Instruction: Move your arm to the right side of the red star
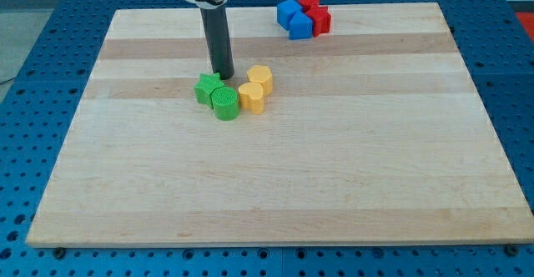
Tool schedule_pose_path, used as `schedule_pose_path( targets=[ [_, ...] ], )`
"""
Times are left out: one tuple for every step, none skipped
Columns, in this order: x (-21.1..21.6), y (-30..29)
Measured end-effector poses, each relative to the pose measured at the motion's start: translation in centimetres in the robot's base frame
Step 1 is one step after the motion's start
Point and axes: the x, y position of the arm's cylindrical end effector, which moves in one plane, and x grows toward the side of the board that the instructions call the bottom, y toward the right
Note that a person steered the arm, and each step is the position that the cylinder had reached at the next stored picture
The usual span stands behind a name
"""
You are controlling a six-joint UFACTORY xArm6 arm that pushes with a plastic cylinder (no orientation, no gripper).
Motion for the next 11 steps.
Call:
schedule_pose_path(
  targets=[
    [1.2,-1.5],
    [0.9,-1.5],
    [-1.2,-0.6],
    [-3.7,-0.4],
    [-3.9,4.1],
    [-5.6,12.0],
    [-8.0,20.1],
    [-9.0,27.2],
    [-12.6,30.0],
    [-13.9,30.6],
    [-13.9,28.8]
  ],
)
